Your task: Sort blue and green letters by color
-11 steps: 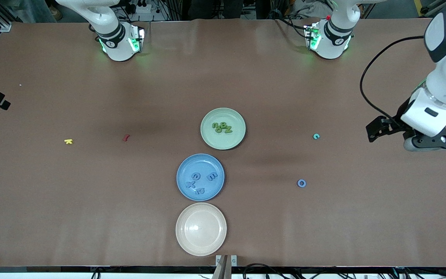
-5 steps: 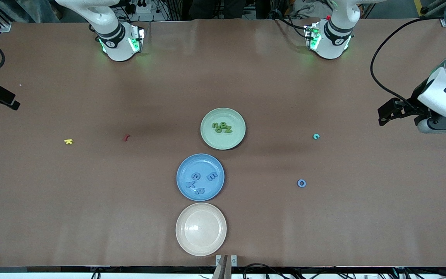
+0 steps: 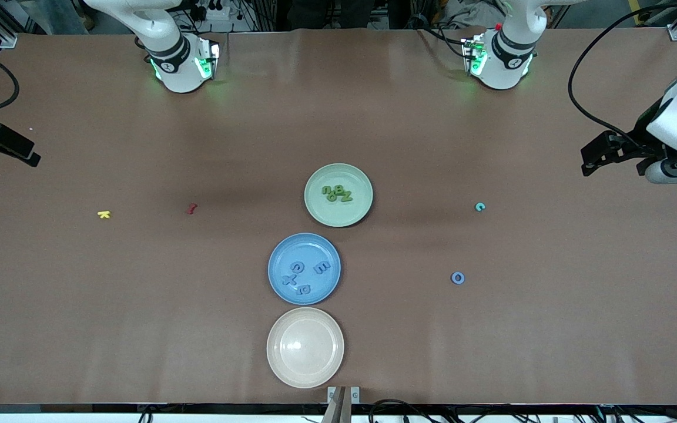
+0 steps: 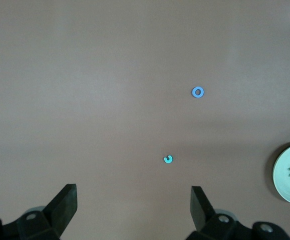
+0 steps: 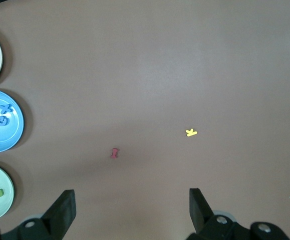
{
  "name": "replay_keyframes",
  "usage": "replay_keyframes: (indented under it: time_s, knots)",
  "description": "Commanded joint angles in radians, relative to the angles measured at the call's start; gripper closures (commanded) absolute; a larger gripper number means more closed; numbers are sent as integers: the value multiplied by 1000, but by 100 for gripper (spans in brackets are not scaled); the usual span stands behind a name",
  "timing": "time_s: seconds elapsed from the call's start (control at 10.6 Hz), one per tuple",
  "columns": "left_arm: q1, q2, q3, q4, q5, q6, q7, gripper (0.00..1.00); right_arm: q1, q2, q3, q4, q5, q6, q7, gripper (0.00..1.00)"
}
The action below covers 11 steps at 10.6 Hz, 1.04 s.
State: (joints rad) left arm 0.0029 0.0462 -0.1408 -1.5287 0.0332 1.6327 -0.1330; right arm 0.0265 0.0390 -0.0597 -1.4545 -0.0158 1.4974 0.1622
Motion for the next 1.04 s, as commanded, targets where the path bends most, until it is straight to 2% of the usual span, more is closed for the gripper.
replay_keyframes:
  time_s: [0.0,0.94]
  knots:
    - [8,-26,4,-16,-32,-8,13,0,-3,1,1,3,16,-8,-9,0]
    - [12,-37,4,-13,-21,-40,-10,0,7,13,3,5,16,-8,-7,0]
